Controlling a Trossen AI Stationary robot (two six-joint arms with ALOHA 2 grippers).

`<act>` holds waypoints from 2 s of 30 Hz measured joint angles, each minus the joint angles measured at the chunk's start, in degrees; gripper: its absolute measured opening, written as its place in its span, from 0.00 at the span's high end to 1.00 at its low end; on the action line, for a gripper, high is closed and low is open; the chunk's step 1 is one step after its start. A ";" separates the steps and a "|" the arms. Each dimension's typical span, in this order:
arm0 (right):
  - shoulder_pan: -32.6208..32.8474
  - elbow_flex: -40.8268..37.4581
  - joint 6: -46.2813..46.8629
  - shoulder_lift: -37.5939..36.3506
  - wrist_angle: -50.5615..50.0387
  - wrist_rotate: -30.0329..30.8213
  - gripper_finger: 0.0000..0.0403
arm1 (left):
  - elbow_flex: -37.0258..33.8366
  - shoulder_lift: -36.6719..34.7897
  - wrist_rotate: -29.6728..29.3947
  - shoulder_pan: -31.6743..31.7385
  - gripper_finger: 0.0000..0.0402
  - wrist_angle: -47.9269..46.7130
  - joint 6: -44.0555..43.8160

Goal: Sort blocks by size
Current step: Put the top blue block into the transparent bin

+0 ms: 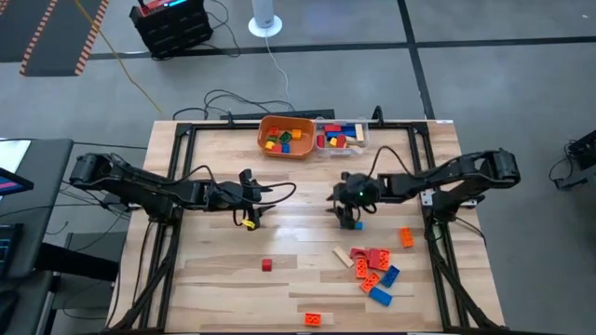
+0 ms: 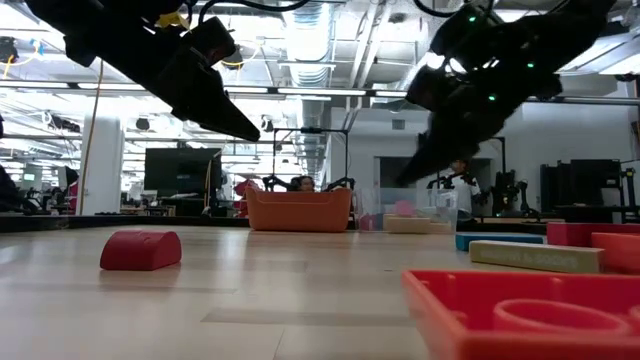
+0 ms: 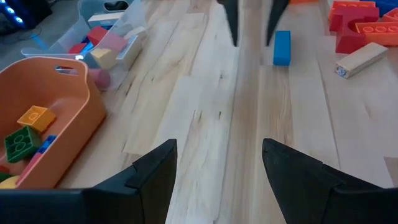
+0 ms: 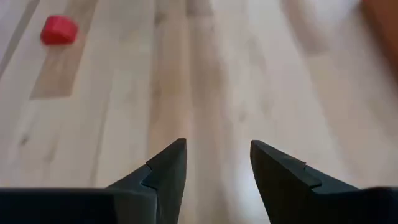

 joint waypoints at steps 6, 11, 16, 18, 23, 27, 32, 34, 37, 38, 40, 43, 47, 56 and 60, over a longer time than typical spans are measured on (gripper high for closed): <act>4.16 -2.51 5.73 -0.04 -0.24 0.48 0.42 | 0.00 0.00 0.00 0.00 0.43 -0.12 -0.17; 9.05 -4.16 6.68 -0.03 -0.33 2.47 0.37 | 0.00 0.00 0.00 0.00 0.43 -1.36 -0.11; 14.50 -5.80 6.01 -0.04 0.43 12.41 0.36 | 0.00 0.00 0.00 0.02 0.43 -1.08 0.25; 15.70 -7.51 6.99 -0.04 1.75 15.52 0.36 | 0.00 0.00 -0.02 0.02 0.43 -1.18 0.16; 16.14 -13.14 10.08 -0.04 10.13 17.30 0.36 | 0.00 0.00 -0.01 0.01 0.43 -1.28 -0.02; 16.14 -17.00 11.26 -0.04 16.06 17.31 0.36 | 0.00 0.00 -0.02 0.02 0.43 -1.33 -0.03; 16.14 -18.01 11.31 -0.04 17.80 17.31 0.36 | 0.00 0.00 -0.17 0.02 0.43 -1.24 0.73; 16.19 -18.00 11.27 0.09 17.66 17.26 0.36 | 0.00 0.00 -0.41 0.02 0.43 -1.25 0.75; 16.19 -18.00 11.29 1.20 17.66 17.11 0.36 | 0.00 0.00 -0.42 0.02 0.43 -1.25 0.39; 16.19 -18.00 11.29 1.80 17.73 16.91 0.36 | 0.00 0.00 -0.42 0.02 0.43 -1.25 0.31; 16.19 -18.00 11.35 3.07 18.10 16.24 0.36 | 0.00 0.00 -0.39 0.02 0.43 -1.25 0.19; 16.22 -17.91 12.20 4.80 18.82 16.06 0.36 | 0.00 0.00 -0.39 0.02 0.43 -1.27 -0.21; 16.54 -17.85 12.47 6.53 18.95 16.18 0.37 | 0.00 0.00 -0.39 0.02 0.43 -1.26 -0.17; 16.39 -17.79 11.29 7.02 18.66 16.10 0.58 | 0.00 0.00 -1.95 0.02 0.43 -1.18 1.01; 15.68 -17.87 10.92 6.90 19.58 16.16 0.67 | 0.00 0.00 -1.95 0.02 0.43 -1.21 0.03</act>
